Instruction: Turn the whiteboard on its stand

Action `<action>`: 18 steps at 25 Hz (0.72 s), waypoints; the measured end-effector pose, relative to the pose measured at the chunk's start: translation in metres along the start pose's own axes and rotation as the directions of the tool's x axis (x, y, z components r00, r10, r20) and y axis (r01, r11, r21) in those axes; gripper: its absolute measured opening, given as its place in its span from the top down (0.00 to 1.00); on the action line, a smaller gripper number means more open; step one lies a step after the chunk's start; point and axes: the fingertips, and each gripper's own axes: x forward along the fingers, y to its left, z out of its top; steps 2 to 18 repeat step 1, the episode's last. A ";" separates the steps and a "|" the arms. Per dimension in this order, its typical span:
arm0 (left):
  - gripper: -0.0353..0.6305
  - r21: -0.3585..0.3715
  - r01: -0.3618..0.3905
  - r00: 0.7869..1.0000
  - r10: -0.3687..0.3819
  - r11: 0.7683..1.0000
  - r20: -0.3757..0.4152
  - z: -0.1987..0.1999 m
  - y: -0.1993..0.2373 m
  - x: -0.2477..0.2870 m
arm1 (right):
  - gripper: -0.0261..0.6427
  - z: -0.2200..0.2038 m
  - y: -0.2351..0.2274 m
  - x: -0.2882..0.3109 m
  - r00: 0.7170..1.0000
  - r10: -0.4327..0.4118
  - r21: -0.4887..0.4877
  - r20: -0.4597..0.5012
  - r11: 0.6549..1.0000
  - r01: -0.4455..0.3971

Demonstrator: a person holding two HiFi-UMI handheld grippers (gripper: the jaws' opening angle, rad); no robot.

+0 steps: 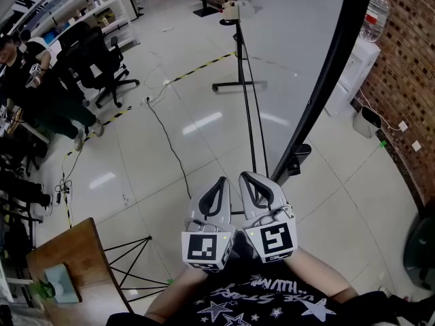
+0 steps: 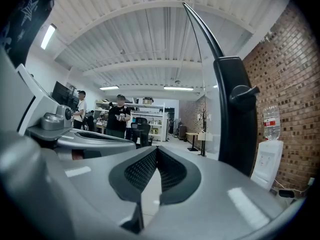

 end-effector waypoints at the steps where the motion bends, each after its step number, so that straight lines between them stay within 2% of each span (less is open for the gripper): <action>1: 0.94 0.002 0.000 1.000 0.000 1.000 0.000 0.000 0.001 0.001 | 0.95 0.000 0.000 0.001 1.000 0.001 0.002 0.001 1.000 -0.001; 18: 0.94 0.002 0.000 1.000 0.000 1.000 0.000 0.000 0.001 0.001 | 0.95 0.000 0.000 0.001 1.000 0.001 0.002 0.001 1.000 -0.001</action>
